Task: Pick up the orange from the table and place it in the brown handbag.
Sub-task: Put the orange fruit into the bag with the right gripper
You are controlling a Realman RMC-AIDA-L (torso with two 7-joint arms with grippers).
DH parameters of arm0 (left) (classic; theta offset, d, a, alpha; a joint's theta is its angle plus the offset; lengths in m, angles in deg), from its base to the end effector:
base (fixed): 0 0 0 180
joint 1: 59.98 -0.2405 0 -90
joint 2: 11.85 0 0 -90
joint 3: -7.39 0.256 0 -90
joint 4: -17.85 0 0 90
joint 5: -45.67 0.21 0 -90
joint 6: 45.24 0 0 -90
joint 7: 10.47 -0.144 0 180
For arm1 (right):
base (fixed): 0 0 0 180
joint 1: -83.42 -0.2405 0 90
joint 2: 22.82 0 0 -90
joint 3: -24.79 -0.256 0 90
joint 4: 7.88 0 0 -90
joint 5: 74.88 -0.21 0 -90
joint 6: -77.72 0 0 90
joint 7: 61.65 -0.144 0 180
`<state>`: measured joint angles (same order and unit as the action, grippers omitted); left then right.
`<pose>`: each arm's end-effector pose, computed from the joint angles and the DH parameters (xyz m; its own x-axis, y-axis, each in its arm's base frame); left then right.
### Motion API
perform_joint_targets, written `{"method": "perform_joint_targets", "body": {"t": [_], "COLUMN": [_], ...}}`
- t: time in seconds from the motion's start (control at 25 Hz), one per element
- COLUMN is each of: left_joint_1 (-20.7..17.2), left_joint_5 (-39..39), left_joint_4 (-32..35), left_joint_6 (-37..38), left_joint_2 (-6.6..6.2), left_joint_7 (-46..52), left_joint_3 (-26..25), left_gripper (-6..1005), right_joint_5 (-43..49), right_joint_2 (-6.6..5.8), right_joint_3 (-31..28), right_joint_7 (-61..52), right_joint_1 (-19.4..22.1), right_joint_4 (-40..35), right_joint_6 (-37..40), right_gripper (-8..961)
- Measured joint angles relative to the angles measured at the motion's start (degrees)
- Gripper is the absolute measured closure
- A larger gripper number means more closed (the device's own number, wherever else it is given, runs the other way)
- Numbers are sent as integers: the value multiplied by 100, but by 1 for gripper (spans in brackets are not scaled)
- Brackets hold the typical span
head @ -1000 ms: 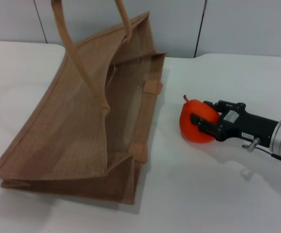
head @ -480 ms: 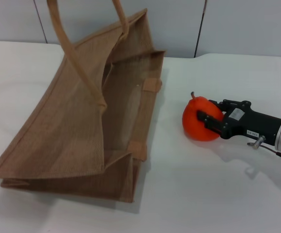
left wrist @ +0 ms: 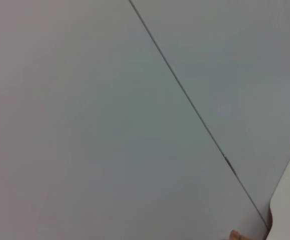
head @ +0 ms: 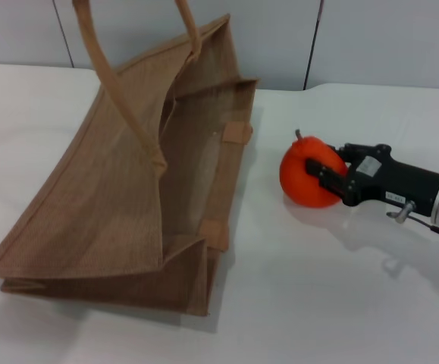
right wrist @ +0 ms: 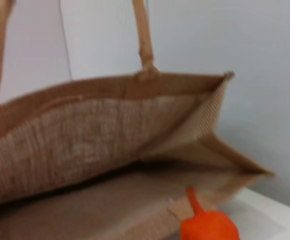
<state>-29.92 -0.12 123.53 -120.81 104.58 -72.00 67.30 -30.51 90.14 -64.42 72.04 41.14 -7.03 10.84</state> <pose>-0.0979 0.3775 0.1551 0.9977 -0.0199 0.0652 0.0395 -0.6098 -0.7916 0.2624 0.3702 -0.0493 0.8153 -0.1973 -0.5443 -0.4474 -0.8115 -0.3760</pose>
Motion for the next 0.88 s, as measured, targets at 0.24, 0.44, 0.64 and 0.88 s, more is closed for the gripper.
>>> {"method": "perform_joint_targets", "body": {"t": [0.24, 0.44, 0.64, 0.88], "left_joint_1": [81, 191, 329, 351], "left_joint_5": [-30, -51, -53, -62], "left_joint_4": [8, 12, 13, 11], "left_joint_6": [32, 37, 48, 97], "left_joint_2": [-2, -1, 1, 3], "left_joint_7": [-12, -23, 0, 10], "left_joint_3": [33, 56, 127, 236], "left_gripper": [870, 869, 869, 870], "right_joint_5": [40, 386, 733, 908], "right_joint_2": [-9, 11, 91, 219], "right_joint_3": [4, 9, 10, 42], "right_joint_7": [-40, -156, -281, -263], "right_joint_1": [-15, -74, -133, -355], "right_joint_4": [418, 988, 1441, 1588], "right_joint_6": [-261, -265, -210, -175], "right_gripper": [603, 653, 712, 753]}}
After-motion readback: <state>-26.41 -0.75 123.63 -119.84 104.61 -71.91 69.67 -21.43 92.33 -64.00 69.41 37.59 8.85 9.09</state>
